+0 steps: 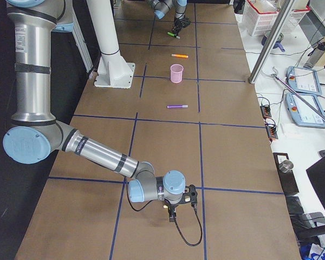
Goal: Collect pens into pen holder
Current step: 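Lower the left gripper onto the green highlighter and grasp it, then lift the green highlighter and carry it over the lilac pen holder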
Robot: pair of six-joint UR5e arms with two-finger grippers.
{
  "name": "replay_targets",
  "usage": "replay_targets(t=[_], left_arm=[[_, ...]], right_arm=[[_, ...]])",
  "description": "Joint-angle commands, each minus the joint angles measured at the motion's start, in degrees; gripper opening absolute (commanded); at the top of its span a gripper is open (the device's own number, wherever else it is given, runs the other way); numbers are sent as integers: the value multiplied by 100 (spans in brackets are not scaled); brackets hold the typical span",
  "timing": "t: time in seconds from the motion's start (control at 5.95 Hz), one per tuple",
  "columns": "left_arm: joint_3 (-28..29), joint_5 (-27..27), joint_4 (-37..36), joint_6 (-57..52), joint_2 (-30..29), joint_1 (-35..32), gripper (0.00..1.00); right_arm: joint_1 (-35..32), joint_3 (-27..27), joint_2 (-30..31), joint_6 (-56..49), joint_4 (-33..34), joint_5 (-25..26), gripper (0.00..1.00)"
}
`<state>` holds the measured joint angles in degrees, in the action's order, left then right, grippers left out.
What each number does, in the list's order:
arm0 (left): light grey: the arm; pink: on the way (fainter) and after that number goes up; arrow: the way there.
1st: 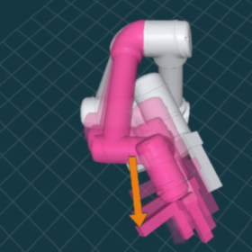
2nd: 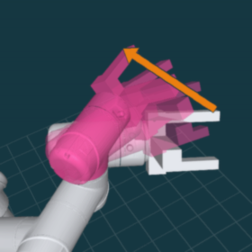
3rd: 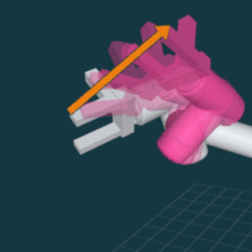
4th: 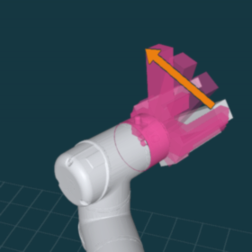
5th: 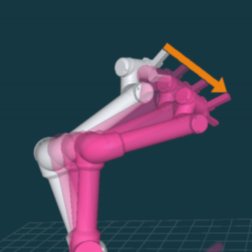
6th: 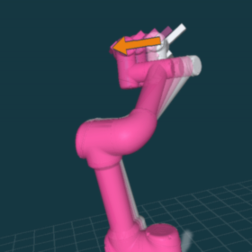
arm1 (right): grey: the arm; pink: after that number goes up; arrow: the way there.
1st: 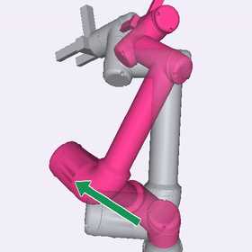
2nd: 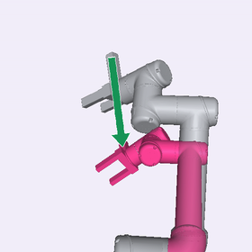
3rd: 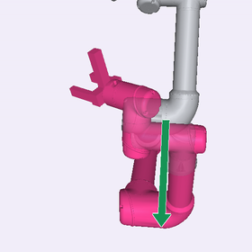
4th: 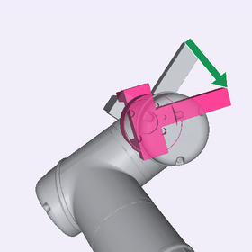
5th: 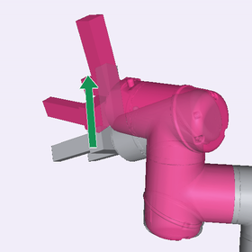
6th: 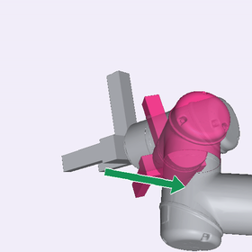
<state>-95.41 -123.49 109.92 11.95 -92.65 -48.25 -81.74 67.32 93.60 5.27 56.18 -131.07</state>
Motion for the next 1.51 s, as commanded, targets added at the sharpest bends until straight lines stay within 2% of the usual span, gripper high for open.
replay_targets(t=[0.0,0.34,0.5,0.67,0.84,1.01,1.18,1.34], left_arm=[[-135,-70,-32,-9,-33,-18,7],[-572,-105,-259,-17,-129,-298,5],[-958,-166,-931,0,-670,-316,5],[-997,-202,-1521,148,-1554,-308,4],[-867,-211,-1605,733,-2250,-195,1],[-874,-220,-1588,1234,-2631,-63,1],[-857,-220,-1197,1700,-2861,121,1],[-709,-211,-296,2427,-2907,192,0]], right_arm=[[0,0,0,-9,-2,3,100],[0,9,-9,0,-2,-6,100],[0,17,-9,0,-2,-6,100],[0,9,-9,0,-2,-6,100],[0,0,-9,-9,-2,-6,100],[0,-26,-9,-9,7,-6,100],[0,-61,-9,-9,16,-23,100],[17,-62,-26,-9,16,-58,100]])
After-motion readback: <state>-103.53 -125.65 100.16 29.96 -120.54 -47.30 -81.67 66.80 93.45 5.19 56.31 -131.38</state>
